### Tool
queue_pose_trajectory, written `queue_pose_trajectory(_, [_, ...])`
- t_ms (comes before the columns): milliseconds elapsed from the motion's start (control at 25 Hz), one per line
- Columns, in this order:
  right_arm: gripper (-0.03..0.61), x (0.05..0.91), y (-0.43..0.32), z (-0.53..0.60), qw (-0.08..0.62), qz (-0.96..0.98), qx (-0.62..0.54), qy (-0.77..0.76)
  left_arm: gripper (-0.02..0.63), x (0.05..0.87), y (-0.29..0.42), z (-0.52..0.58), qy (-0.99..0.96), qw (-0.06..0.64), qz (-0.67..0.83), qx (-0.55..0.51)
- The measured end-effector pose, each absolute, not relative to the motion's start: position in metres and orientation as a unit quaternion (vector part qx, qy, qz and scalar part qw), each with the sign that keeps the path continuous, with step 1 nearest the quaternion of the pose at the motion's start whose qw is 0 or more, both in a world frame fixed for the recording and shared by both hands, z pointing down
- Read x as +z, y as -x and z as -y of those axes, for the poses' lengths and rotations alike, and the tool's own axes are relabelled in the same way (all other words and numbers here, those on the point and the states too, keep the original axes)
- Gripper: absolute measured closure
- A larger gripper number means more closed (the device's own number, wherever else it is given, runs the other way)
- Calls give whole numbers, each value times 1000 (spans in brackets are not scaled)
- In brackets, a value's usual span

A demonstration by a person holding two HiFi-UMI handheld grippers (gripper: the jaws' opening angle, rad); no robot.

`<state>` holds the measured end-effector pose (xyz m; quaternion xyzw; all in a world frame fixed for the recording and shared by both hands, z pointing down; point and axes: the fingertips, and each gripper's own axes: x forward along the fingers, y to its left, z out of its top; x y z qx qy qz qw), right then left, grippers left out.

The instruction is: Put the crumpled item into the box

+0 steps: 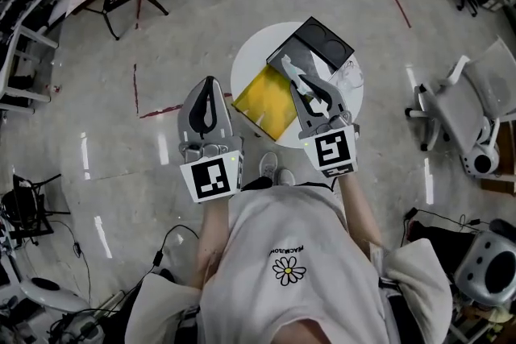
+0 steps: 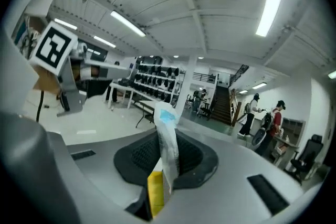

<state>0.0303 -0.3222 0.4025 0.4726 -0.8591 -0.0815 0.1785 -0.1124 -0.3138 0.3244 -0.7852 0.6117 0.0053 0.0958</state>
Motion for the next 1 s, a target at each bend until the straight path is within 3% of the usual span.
queue_pose_trajectory(280, [525, 509, 12, 355, 380, 846, -161, -338, 615, 331, 138, 312, 769, 72, -635, 8])
queue_pose_trajectory(520, [525, 601, 34, 359, 491, 816, -202, -228, 615, 339, 166, 307, 750, 66, -658, -2])
queue_pose_trajectory(760, [525, 677, 35, 354, 563, 786, -206, -153, 615, 346, 181, 297, 730, 63, -680, -17])
queue_pose_trajectory(1000, [523, 704, 36, 362, 575, 774, -197, -179, 614, 355, 196, 289, 716, 58, -695, -31])
